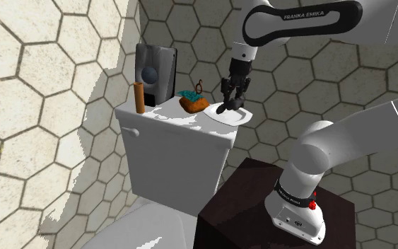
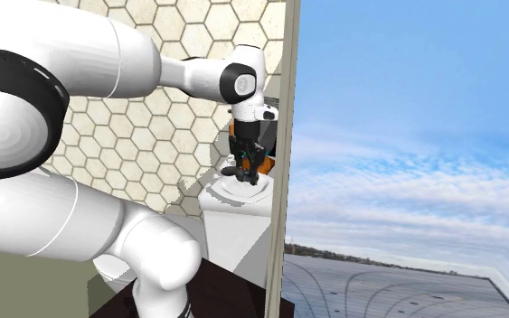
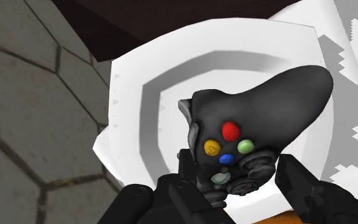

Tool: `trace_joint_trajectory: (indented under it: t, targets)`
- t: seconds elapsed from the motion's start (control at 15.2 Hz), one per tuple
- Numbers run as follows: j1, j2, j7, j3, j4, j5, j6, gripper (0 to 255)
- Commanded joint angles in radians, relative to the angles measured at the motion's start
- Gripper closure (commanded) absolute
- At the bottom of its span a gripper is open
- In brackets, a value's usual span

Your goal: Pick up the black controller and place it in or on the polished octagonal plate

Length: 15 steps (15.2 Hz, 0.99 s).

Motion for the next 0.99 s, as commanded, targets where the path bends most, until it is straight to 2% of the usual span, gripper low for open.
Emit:
trace_joint_trajectory:
  t: [0.0, 0.13, 0.66, 0.73, 0.92]
  targets:
    - [0.000, 0.001, -0.001, 0.000, -0.024, 0.000, 0.025, 255]
    - [0.000, 0.002, -0.003, 0.000, -0.058, 0.001, 0.061, 255]
    - [0.001, 0.002, -0.002, -0.001, -0.058, 0.000, 0.061, 255]
    - [0.001, 0.004, -0.003, -0.001, -0.057, 0.000, 0.062, 0]
    - [0.001, 0.005, -0.003, -0.002, -0.057, 0.000, 0.063, 0]
